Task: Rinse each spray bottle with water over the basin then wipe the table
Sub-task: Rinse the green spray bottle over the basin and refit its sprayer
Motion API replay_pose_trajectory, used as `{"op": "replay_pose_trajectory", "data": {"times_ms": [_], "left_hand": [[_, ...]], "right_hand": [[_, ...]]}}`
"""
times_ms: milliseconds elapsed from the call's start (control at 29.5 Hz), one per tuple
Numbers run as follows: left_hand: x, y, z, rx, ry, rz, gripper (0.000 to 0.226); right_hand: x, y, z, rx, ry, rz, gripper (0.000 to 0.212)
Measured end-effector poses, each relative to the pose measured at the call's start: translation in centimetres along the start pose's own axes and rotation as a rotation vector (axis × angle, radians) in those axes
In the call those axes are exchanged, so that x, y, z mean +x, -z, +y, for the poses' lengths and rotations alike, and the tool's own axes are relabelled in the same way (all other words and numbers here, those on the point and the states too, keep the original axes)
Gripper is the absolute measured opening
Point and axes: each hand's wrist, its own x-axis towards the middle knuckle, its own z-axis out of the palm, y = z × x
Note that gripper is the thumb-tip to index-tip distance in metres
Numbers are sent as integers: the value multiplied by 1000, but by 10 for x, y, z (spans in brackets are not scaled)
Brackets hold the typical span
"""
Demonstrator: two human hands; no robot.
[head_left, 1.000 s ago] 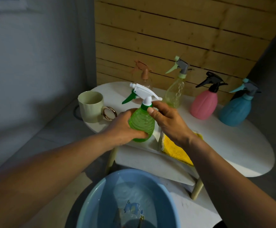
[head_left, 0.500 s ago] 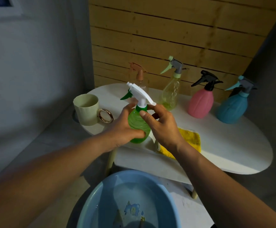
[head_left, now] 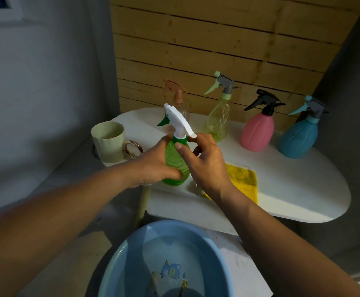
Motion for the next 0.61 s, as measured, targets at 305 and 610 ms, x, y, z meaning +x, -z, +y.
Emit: {"op": "replay_pose_trajectory", "data": {"times_ms": [305,610], "left_hand": [[-1,-12,5,357,56,270,112],[-4,-1,12,160,-84,72,94]], "right_hand": [[-5,-5,-4,-69,-14,71,37],[-9,-12,-5,-55,-56,166,30]]}}
